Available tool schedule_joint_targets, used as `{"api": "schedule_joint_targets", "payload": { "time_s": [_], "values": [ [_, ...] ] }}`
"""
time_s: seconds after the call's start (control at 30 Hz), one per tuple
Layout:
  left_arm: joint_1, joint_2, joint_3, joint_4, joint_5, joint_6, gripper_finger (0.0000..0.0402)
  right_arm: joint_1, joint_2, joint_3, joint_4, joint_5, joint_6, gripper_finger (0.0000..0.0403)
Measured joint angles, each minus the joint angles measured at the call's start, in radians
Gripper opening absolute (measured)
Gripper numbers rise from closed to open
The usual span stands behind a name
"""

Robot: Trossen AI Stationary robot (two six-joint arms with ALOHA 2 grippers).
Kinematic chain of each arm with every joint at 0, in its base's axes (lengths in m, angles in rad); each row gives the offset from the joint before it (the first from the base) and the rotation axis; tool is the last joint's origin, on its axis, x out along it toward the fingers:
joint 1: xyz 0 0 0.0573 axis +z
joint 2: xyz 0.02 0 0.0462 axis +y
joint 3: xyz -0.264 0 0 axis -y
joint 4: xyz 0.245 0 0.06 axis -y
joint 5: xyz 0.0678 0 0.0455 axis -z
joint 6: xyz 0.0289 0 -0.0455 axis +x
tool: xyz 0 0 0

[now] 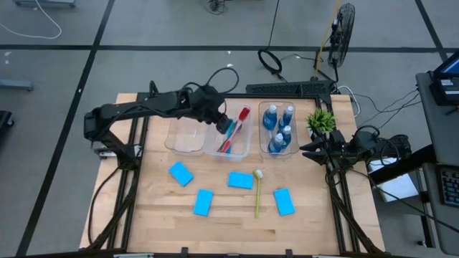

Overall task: Pick & Place Kitchen Sink Supplies
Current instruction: Put the light green toilet brush into the middle transparent bin

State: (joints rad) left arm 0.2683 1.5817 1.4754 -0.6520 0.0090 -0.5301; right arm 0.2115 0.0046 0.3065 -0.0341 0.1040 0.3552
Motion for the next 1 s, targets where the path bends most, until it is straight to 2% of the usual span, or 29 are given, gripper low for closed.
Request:
{"api": "schedule_joint_targets", "payload": {
  "time_s": [0.23, 0.5, 0.73, 1.0],
  "values": [
    [-0.129, -0.04, 0.0, -0.031, 0.001, -0.118, 0.0175, 0.0, 0.0, 0.0, 0.0, 0.0, 0.0, 0.01],
    [-0.295, -0.021, 0.0, -0.056, -0.01, -0.252, 0.0187, 0.0, 0.0, 0.0, 0.0, 0.0, 0.0, 0.01],
    [-0.416, -0.016, 0.0, -0.127, -0.128, -0.392, 0.0181, 0.0, 0.0, 0.0, 0.0, -0.001, 0.001, 0.01],
    [-0.518, -0.017, 0.0, -0.326, -0.207, -0.654, 0.0171, 0.0, 0.0, 0.0, 0.0, -0.003, 0.001, 0.01]
  ]
}}
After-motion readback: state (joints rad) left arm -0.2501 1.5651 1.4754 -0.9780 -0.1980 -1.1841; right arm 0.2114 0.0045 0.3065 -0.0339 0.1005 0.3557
